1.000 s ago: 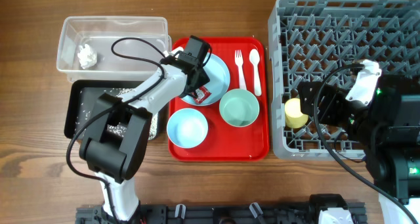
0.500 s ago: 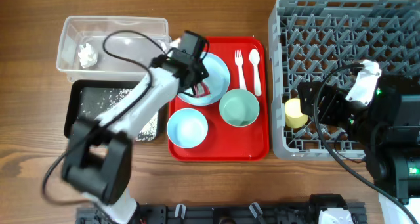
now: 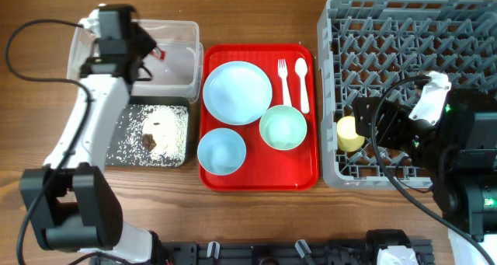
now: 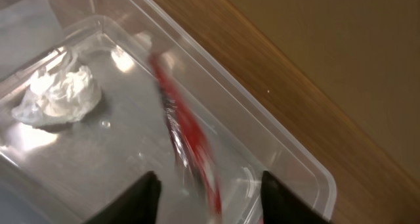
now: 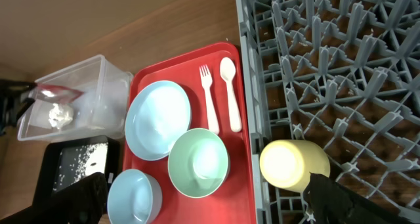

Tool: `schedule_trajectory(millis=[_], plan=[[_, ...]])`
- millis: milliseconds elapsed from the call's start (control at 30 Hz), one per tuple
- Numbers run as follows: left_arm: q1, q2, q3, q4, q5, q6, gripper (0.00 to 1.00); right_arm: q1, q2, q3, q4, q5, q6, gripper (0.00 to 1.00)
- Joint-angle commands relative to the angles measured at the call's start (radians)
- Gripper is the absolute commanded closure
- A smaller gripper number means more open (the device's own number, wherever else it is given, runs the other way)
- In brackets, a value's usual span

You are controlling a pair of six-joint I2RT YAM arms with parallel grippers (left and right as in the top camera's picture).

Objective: Sort waste into correct bins and load items into the dishwasher rack

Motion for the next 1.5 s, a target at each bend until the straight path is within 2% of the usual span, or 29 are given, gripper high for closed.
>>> schedule_trajectory(millis=[0,67,133,233,300,400,500,600,667,800,1067,1233,1333,1400,1467], plan=[[0.012,0.008,-0.002,0.002,0.196,0.174,0.19,0.001,-0.001,0.006,0.002,-0.01,-0.003,0.0],[0.008,-0.023,0.003,-0.04,0.219,0.2,0.07,0.001,-0.001,0.006,0.002,-0.01,-0.003,0.0],[0.008,-0.088,0.01,-0.097,0.265,0.201,0.07,0.001,-0.001,0.006,0.002,-0.01,-0.003,0.0],[0.002,-0.241,0.01,-0.196,0.334,0.277,0.13,0.001,-0.001,0.006,-0.005,-0.01,-0.003,0.0],[-0.006,-0.353,0.01,-0.274,0.315,0.317,0.11,0.001,-0.001,0.006,-0.008,-0.01,-0.003,0.0],[-0.012,-0.559,0.01,-0.45,0.255,0.36,0.01,0.001,-0.001,0.006,-0.008,-0.01,-0.002,0.0],[-0.012,-0.696,0.01,-0.547,0.169,0.36,0.0,0.001,-0.001,0.006,-0.009,-0.01,0.0,0.0],[-0.012,-0.793,0.01,-0.593,0.154,0.357,0.0,0.001,0.0,0.006,-0.008,-0.01,-0.001,0.0],[-0.012,-0.834,0.01,-0.593,0.153,0.355,0.0,0.001,0.003,0.006,-0.008,-0.01,0.006,0.0],[-0.012,-0.874,0.01,-0.596,0.153,0.355,0.0,0.001,0.024,0.006,-0.008,-0.01,0.11,0.0],[-0.015,-0.876,0.01,-0.596,0.153,0.355,0.0,0.001,0.136,0.006,-0.008,-0.01,0.112,0.0],[-0.015,-0.937,-0.007,-0.597,0.123,0.359,0.0,0.001,0.243,0.006,-0.008,-0.01,0.112,0.0],[-0.015,-1.057,-0.137,-0.47,0.127,0.353,0.0,0.001,0.33,0.006,-0.006,-0.01,0.113,0.0],[-0.015,-1.196,-0.351,-0.255,0.127,0.357,0.0,0.001,0.411,0.006,-0.004,-0.01,0.112,0.0],[-0.015,-1.297,-0.51,-0.12,0.135,0.356,0.0,0.001,0.465,0.006,-0.004,-0.01,0.112,0.0]])
